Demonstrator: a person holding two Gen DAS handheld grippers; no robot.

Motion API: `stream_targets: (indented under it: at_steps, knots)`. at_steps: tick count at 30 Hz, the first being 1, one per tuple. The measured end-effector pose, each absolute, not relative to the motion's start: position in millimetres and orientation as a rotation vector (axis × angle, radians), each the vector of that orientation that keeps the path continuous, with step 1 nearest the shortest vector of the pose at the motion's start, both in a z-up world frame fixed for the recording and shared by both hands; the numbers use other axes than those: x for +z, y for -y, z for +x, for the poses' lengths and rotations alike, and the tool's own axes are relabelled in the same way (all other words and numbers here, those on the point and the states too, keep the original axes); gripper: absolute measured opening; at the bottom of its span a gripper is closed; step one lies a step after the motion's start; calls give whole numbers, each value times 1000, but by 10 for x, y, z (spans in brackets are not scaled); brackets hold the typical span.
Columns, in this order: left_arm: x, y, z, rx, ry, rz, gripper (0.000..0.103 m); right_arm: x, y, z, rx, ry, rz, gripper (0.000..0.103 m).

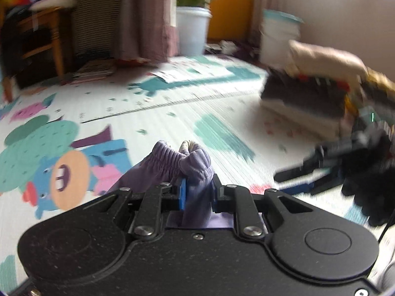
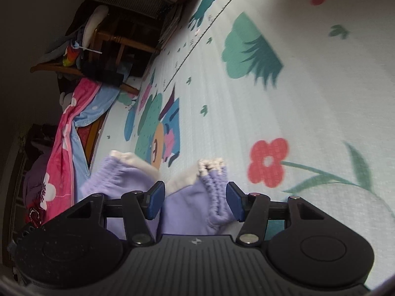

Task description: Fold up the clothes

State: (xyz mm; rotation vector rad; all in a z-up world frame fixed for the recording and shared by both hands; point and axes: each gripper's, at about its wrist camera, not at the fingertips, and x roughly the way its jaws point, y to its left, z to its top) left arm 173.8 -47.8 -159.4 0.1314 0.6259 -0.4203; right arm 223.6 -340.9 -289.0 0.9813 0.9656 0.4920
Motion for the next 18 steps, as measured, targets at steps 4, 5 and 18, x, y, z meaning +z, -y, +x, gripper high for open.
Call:
stream_targets:
  at_steps: [4, 5, 18]
  knots:
    - [-1873, 832, 1662, -451, -617, 293, 17, -2939, 3507, 2174, 470, -976, 974, 56]
    - [-1932, 894, 1657, -452, -620, 331, 17, -2943, 3519, 2166, 468, -976, 973, 56]
    - [-1931, 505, 1198, -617, -589, 315, 43, -2281, 2805, 2240, 580, -802, 406, 55]
